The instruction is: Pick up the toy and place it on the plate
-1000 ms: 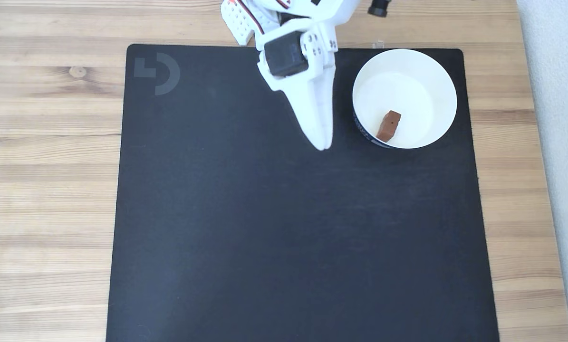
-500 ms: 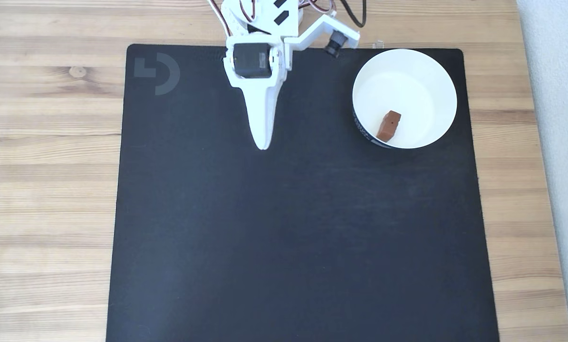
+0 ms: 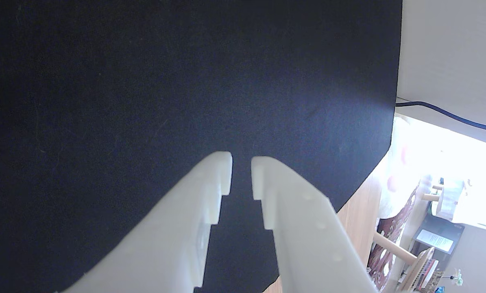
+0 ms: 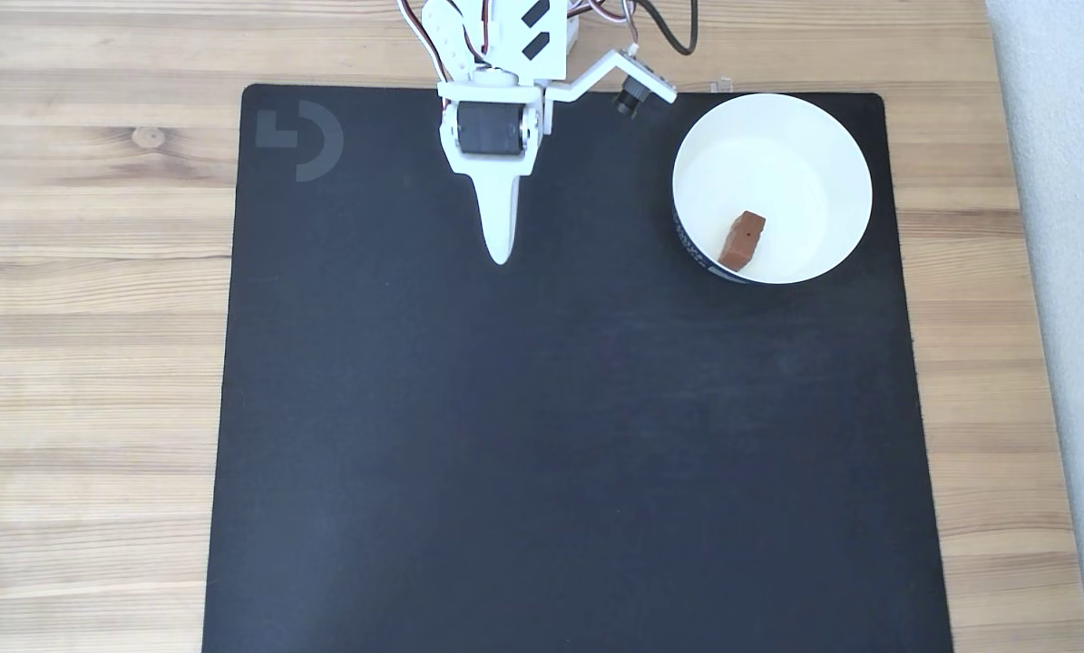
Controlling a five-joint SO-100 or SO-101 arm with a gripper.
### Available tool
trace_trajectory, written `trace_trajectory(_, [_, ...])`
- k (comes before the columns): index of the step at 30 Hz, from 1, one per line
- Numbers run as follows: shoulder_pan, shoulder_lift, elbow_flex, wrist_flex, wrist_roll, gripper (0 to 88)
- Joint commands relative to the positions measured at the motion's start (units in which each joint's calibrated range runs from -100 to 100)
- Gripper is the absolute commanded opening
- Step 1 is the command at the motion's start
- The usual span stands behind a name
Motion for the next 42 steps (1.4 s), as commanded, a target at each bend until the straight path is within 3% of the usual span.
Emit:
trace_trajectory(1, [0.42, -0.75, 0.78, 0.37, 0.24, 2.3])
trace_trajectory(42, [1.17, -0.67, 0.69, 0.2, 0.39, 2.3])
